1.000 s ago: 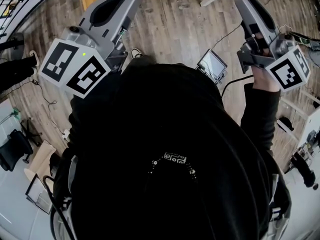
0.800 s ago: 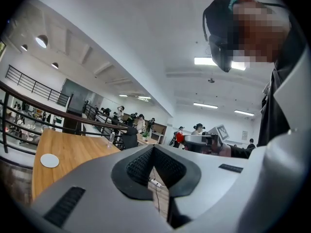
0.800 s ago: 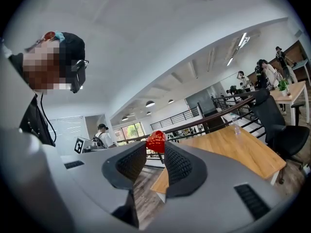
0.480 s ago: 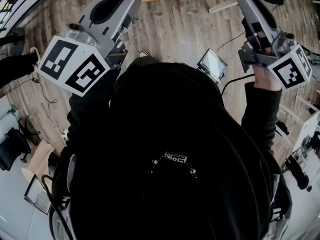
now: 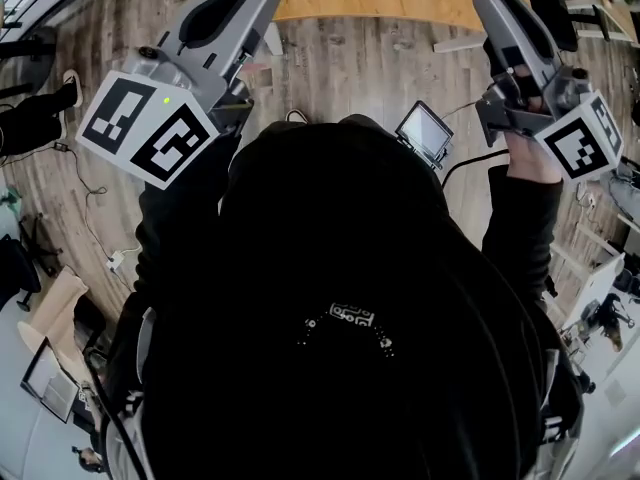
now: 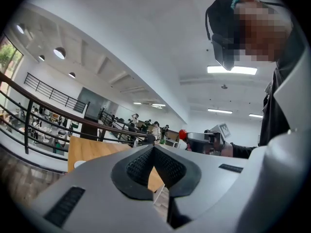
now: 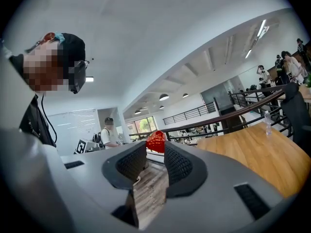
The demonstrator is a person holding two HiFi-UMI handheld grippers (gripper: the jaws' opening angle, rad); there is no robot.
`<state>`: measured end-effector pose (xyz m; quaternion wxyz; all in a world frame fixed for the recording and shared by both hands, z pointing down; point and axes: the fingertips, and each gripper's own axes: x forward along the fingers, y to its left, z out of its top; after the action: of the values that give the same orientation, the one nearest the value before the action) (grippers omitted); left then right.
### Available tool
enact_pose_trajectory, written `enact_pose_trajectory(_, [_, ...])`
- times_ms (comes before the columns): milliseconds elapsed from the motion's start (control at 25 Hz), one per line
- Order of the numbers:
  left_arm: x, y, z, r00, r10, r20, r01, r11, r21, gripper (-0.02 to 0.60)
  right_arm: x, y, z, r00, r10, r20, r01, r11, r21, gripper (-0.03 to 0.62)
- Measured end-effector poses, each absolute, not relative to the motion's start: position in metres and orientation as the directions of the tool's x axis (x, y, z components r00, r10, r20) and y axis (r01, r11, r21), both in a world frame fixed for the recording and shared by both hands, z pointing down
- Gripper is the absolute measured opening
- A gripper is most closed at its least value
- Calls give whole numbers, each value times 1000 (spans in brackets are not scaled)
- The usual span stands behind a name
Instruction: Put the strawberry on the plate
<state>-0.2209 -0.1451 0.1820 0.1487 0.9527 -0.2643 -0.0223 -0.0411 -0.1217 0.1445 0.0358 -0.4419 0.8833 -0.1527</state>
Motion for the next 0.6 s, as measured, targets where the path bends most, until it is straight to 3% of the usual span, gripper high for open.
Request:
enact_pose_trajectory(120, [-217, -123, 176, 846, -532, 12, -512, -806, 297, -3, -37, -105, 136, -627, -777, 62, -757, 588, -284, 123])
enact_pose_trajectory(400, [-72, -103, 208, 933, -342, 114, -360, -871, 334, -3, 97, -54, 171, -474, -877, 74, -830, 417, -370, 123])
enact_pose_trajectory(600, [-59, -97, 216, 945, -312, 99, -326, -881, 344, -3, 110, -43, 179, -446, -891, 87, -847, 388, -364, 123])
